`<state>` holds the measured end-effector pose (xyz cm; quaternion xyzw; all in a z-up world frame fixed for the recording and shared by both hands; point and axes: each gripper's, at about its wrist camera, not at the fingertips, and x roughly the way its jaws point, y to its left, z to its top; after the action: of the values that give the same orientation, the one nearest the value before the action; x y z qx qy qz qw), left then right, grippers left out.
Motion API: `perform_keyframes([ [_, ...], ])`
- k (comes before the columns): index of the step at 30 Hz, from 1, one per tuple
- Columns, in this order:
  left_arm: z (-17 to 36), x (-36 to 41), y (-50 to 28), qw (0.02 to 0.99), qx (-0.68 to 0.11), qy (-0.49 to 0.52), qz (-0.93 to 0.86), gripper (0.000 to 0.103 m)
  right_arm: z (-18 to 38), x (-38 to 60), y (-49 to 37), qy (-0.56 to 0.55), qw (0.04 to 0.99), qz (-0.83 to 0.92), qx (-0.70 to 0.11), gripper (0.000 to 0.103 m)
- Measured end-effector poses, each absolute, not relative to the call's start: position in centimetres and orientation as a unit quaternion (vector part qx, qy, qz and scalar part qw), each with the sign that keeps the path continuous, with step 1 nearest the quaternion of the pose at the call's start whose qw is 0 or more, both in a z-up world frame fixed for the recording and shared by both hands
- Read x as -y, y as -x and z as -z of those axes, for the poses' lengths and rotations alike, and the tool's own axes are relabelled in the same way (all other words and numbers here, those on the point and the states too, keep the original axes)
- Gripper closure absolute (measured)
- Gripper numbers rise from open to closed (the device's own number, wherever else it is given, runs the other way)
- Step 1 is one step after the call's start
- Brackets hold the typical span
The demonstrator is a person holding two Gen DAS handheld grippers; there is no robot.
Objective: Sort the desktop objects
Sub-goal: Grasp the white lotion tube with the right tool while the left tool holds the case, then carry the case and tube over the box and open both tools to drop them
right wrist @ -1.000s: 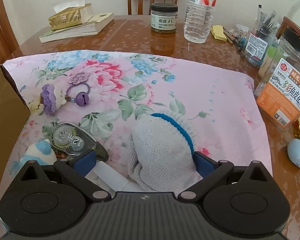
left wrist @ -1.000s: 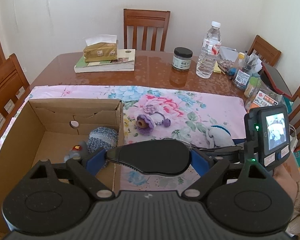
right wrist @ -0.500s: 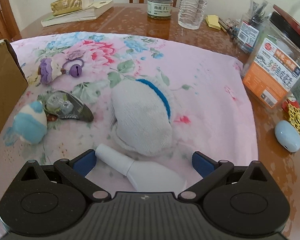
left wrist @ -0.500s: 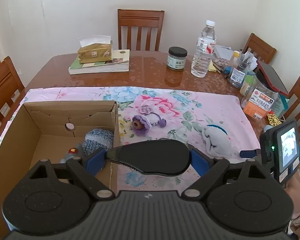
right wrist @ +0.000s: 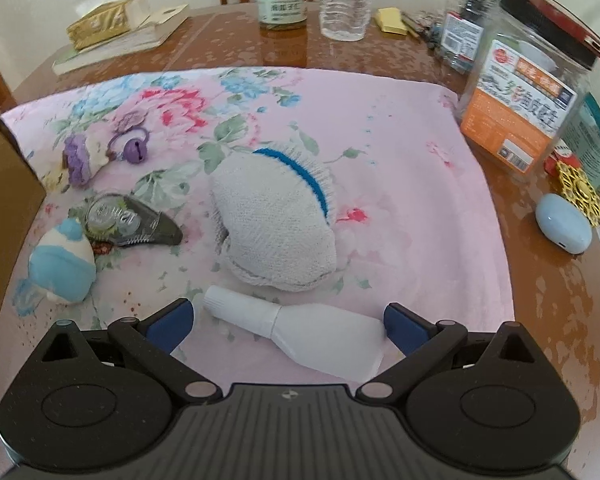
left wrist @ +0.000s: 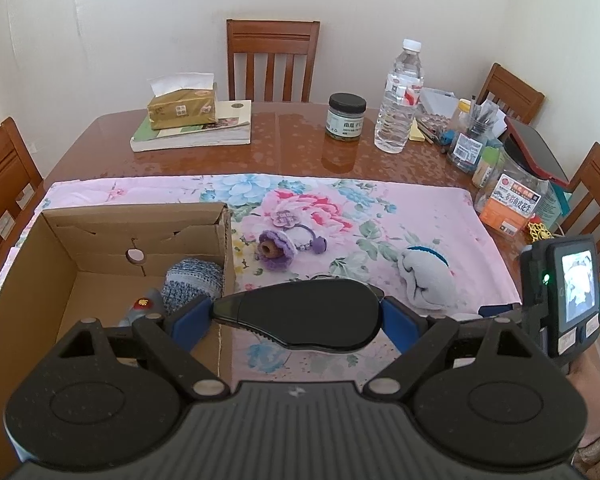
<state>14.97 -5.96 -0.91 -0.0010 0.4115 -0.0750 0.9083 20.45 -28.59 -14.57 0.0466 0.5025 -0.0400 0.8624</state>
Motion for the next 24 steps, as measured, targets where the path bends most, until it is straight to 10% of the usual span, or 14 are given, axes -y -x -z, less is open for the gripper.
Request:
perform_keyframes([
  [24,-0.3,5.6,-13.6,0.908,-0.409,-0.003,0.088,0.013,10.7,28.3,-20.1,0.001,0.862,-0.045,-0.505,0.005],
])
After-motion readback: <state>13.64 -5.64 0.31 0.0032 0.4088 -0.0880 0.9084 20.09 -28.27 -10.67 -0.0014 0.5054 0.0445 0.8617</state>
